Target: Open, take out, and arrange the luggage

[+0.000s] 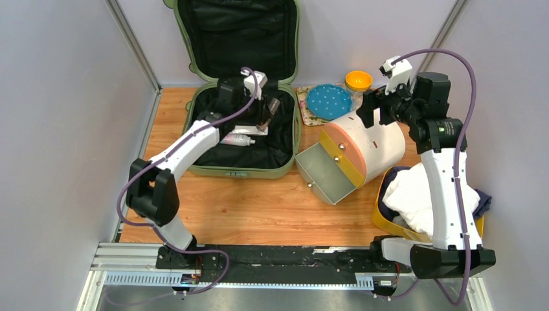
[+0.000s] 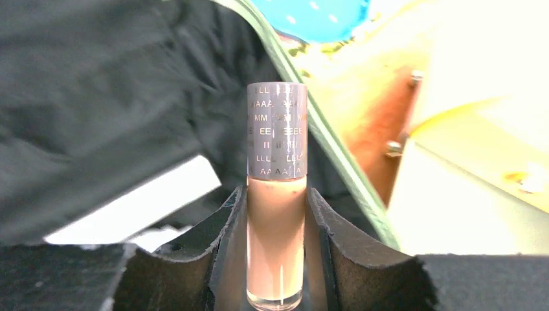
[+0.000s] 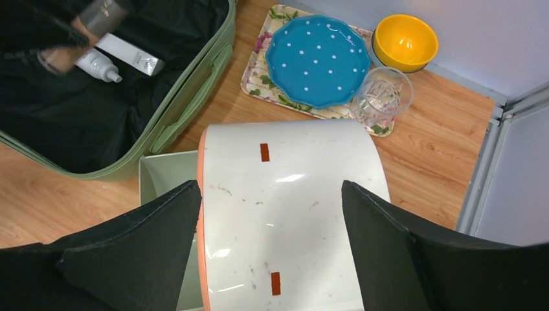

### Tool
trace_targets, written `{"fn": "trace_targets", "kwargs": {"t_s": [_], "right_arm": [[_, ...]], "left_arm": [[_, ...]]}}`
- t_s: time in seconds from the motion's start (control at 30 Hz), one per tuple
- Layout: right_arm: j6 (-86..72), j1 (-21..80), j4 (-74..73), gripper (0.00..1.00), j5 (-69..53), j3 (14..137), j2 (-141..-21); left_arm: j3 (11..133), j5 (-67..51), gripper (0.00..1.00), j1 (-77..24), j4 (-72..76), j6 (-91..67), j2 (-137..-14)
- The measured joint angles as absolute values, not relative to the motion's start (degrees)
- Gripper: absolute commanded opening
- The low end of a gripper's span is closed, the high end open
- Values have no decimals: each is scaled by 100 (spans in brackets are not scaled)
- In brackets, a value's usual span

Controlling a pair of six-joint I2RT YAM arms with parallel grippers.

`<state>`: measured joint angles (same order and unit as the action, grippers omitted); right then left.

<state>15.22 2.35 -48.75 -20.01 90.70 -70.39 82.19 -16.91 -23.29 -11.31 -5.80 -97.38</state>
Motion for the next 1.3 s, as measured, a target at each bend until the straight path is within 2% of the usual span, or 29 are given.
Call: {"fn": "trace_targets", "kwargs": {"t_s": [0.2, 0.33, 0.47, 0.73, 1.07, 1.13, 1.17, 1.2, 1.23, 1.3], "right_arm": [[1601, 126, -4591, 84, -2370, 8809, -6853], [1588, -115, -4357, 84, -2617, 8578, -6657], [1562, -268, -4097, 85, -2805, 8388, -6530], [1522, -482, -3907, 84, -3225, 7979, -6178], [1518, -587, -3852, 85, -3459, 7802, -6007], [1518, -598, -3852, 85, -3468, 7767, -5979], [1518, -602, -3854, 85, -3472, 7760, -5972], [1516, -607, -3852, 85, -3479, 7760, -5970], [1518, -609, -3850, 85, -3479, 7758, -5968], [1520, -617, -3837, 85, -3483, 7717, -5951]], "left_arm": [[6805, -915, 0, -3395, -897, -2239, -8945], [6348, -666, 0, -3778, -908, -3229, -8956], [6368, -191, 0, -4163, -727, -3793, -9017], [7207, 86, 0, -5277, -478, -4434, -9598], [7738, 377, 1, -5358, -642, -5457, -10836], [7752, 405, 16, -5365, -646, -5572, -10982], [7756, 414, 35, -5371, -642, -5623, -11039], [7765, 414, 45, -5380, -626, -5642, -11067], [7771, 414, 63, -5387, -596, -5647, -11076], [7773, 390, 71, -5391, -521, -5575, -11078]]}}
